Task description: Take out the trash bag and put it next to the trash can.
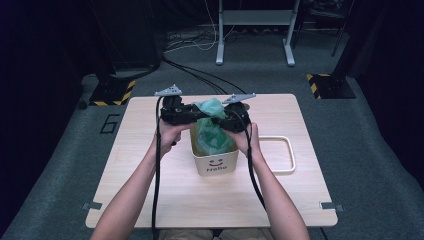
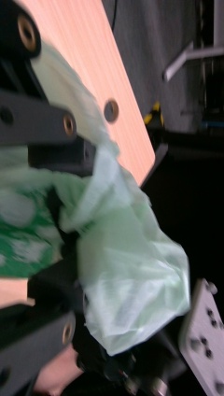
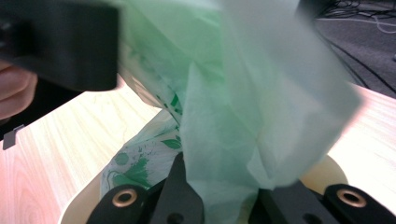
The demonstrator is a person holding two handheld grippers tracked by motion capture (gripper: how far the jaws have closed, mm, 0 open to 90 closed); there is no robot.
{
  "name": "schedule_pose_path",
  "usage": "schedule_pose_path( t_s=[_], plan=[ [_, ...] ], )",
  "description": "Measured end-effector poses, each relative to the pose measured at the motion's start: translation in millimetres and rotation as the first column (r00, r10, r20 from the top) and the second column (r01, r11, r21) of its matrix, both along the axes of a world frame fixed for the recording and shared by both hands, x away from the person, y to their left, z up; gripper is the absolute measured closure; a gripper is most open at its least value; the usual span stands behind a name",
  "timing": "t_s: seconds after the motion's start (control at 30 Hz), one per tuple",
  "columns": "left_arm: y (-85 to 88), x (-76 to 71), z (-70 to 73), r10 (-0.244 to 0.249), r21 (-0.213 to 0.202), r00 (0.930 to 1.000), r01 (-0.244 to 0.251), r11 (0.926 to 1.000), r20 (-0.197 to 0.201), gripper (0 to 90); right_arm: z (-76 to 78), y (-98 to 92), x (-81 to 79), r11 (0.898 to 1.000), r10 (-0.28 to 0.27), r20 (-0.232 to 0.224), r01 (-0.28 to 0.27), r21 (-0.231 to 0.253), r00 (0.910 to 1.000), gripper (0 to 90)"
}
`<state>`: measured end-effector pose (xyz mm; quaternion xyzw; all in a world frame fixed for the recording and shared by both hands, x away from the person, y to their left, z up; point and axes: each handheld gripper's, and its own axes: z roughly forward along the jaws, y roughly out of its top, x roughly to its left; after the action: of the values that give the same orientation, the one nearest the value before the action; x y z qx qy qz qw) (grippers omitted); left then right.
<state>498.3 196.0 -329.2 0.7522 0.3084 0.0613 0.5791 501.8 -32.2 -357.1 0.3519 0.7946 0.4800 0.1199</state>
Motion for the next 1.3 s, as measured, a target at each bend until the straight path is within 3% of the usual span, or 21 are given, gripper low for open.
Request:
schedule_pose_path(
  t_s=[0.23,0.47,0.7,0.87,0.97,1.07,1.3],
  plan=[
    [16.2,-11.5,-8.6,0.028,0.001,0.9996,-0.028,0.9996,0.0,37.4,4.7,-6.9,-2.0,1.0,-0.027,0.008,0.027,0.014,0.9996,88.8],
    [21.0,-14.5,-28.7,0.025,0.02,0.9985,-0.024,0.9995,-0.048,27.8,8.2,-5.8,-3.9,0.999,-0.044,0.01,0.044,0.014,0.999,88.8],
    [6.4,-13.7,-44.3,-0.024,-0.004,0.9976,0.023,0.9997,-0.065,14.2,12.0,6.9,-7.5,0.999,-0.048,0.017,0.048,0.005,0.9987,88.6],
    [-10.5,-9.5,-50.8,-0.021,0.026,0.9978,0.023,0.9994,-0.062,9.2,13.2,23.0,-14.4,0.997,-0.071,0.021,0.071,-0.022,0.9973,88.7],
    [-19.8,-9.2,-53.3,0.035,0.088,0.9987,-0.032,0.9956,-0.036,20.1,13.6,28.6,-16.5,0.997,-0.08,0.006,0.08,-0.014,0.9968,88.7],
    [-26.2,-11.6,-56.7,0.039,0.139,0.9992,-0.04,0.9895,0.008,27.0,14.2,29.5,-17.5,0.996,-0.083,-0.018,0.084,0.003,0.9964,88.7],
    [-18.1,-4.8,-63.2,0.029,0.059,0.9992,-0.028,0.9979,-0.026,53.3,14.2,22.1,-16.9,0.997,-0.065,-0.058,0.067,0.043,0.9962,88.6]
  ],
)
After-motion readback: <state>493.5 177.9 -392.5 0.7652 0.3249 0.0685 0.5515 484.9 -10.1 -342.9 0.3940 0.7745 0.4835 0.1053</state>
